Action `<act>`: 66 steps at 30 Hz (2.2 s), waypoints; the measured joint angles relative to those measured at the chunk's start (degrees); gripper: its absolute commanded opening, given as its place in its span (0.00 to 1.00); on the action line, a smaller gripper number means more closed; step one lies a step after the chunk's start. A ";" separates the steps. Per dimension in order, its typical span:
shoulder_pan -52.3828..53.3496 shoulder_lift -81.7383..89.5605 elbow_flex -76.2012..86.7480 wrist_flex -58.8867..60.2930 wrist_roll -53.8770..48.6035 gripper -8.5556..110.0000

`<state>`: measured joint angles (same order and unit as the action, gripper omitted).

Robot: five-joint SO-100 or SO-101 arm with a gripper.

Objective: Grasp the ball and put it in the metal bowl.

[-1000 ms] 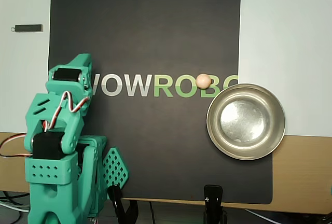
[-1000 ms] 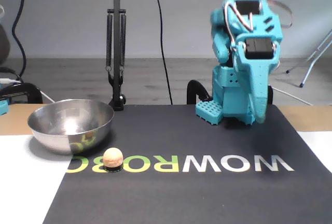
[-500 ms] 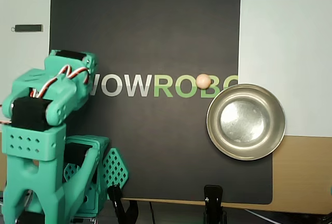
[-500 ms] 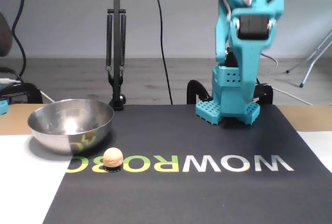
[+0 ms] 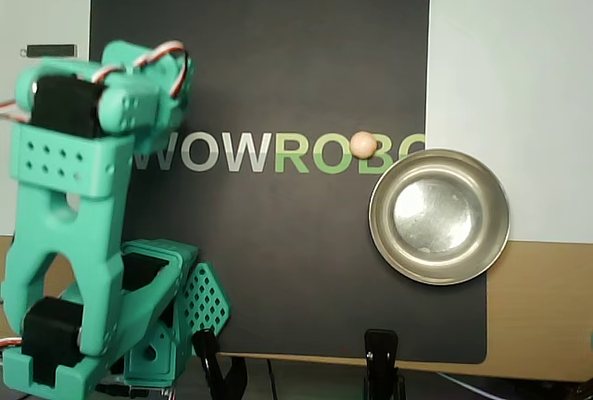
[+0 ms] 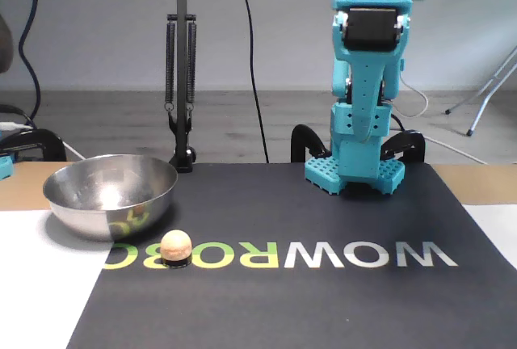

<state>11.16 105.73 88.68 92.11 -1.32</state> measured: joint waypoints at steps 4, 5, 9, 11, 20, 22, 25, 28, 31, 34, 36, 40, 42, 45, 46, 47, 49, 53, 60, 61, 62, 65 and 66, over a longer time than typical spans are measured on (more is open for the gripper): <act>1.32 -5.63 -5.36 2.11 0.00 0.07; 1.14 -6.77 -6.24 2.29 0.00 0.07; 2.55 -11.25 -8.88 2.46 -1.05 0.07; 2.90 -13.01 -9.76 2.46 -3.43 0.07; 6.24 -17.05 -9.93 2.46 -20.30 0.07; 6.77 -17.05 -9.93 2.46 -26.54 0.07; 7.29 -17.05 -9.93 2.46 -35.95 0.08; 7.56 -17.05 -9.93 2.46 -44.91 0.08; 8.00 -17.05 -9.93 2.46 -54.14 0.08; 9.05 -17.05 -9.93 2.46 -62.84 0.07; 8.88 -17.14 -9.93 2.46 -67.68 0.07; 10.55 -17.14 -9.93 2.37 -74.44 0.07; 10.55 -17.14 -9.93 2.37 -77.17 0.07; 11.87 -17.31 -9.93 2.37 -79.37 0.07; 12.04 -17.67 -9.93 2.37 -79.63 0.07; 12.13 -18.11 -9.93 2.37 -79.80 0.07; 12.22 -18.98 -9.93 2.37 -79.89 0.07; 13.71 -20.65 -9.93 1.93 -79.98 0.08; 16.35 -21.36 -9.93 2.11 -88.95 0.08; 16.61 -21.36 -9.93 2.11 -90.09 0.08; 17.14 -21.36 -9.93 2.11 -90.97 0.08; 19.16 -21.36 -9.93 2.11 -93.08 0.08; 19.51 -21.36 -9.93 2.11 -93.78 0.08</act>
<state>30.67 84.38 78.75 94.22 -95.10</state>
